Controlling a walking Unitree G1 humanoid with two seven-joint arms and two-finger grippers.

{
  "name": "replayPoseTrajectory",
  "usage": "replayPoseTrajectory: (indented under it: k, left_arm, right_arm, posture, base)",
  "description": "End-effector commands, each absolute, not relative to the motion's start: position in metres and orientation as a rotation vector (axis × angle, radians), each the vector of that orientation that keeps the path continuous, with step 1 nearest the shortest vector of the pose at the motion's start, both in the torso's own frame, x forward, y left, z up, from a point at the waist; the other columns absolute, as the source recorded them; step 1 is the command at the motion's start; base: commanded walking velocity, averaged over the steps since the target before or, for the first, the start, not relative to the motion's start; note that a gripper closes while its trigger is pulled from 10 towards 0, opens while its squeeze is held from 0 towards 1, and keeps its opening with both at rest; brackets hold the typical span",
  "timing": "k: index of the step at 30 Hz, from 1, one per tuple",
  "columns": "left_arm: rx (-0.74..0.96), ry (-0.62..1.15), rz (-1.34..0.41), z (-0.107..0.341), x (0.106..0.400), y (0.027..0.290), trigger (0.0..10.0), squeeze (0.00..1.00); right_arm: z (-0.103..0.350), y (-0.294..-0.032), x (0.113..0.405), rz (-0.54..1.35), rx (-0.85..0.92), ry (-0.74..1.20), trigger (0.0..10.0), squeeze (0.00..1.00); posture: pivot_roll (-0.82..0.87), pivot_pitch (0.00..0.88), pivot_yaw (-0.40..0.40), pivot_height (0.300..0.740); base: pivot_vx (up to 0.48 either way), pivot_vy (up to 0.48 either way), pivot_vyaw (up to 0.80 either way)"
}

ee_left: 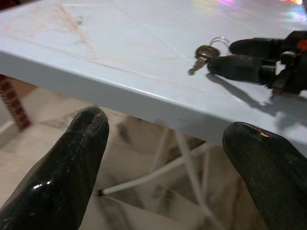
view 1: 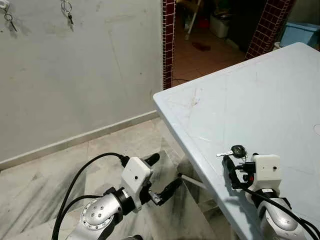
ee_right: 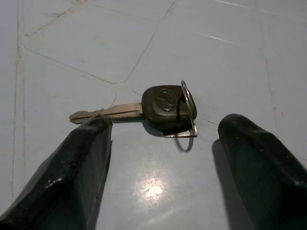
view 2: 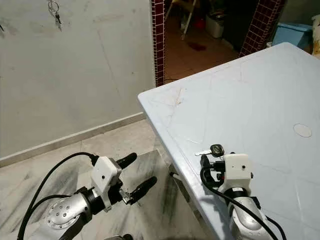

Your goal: Hang keys on a hook

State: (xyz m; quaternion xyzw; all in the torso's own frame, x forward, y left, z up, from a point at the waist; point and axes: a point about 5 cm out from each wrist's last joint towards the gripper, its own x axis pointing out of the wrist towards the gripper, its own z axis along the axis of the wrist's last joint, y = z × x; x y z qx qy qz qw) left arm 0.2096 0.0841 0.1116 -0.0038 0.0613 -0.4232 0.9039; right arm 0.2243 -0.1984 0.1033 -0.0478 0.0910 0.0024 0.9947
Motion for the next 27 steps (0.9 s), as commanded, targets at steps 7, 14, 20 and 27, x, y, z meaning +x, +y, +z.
replayPoseTrajectory:
  k: [7, 14, 20, 27]
  left_arm:
    - [-0.092, 0.235, -0.969, 0.1044, 0.2075, 0.0839, 10.0, 0.0]
    - [-0.096, 0.241, -0.993, 0.1058, 0.2056, 0.0833, 10.0, 0.0]
    - [-0.081, 0.237, -0.985, 0.1063, 0.2064, 0.0833, 10.0, 0.0]
    - [-0.07, 0.237, -0.971, 0.1071, 0.2069, 0.0867, 10.0, 0.0]
  right_arm:
    - [0.106, -0.1982, 0.2269, 0.014, -0.087, 0.173, 0.0, 0.0]
    - [0.1064, -0.1982, 0.2287, 0.017, -0.084, 0.169, 0.0, 0.0]
    - [0.1057, -0.1943, 0.2297, 0.03, -0.075, 0.17, 0.0, 0.0]
    - [0.1047, -0.1931, 0.2292, 0.034, -0.072, 0.176, 0.0, 0.0]
  posture:
    - [-0.03, 0.15, 0.047, 0.74]
    - [-0.03, 0.15, 0.047, 0.74]
    - [-0.02, 0.151, 0.046, 0.74]
    - [-0.02, 0.157, 0.047, 0.74]
  base:
    - [0.0, 0.0, 0.0]
    - [0.0, 0.0, 0.0]
    - [0.0, 0.0, 0.0]
    - [0.0, 0.0, 0.0]
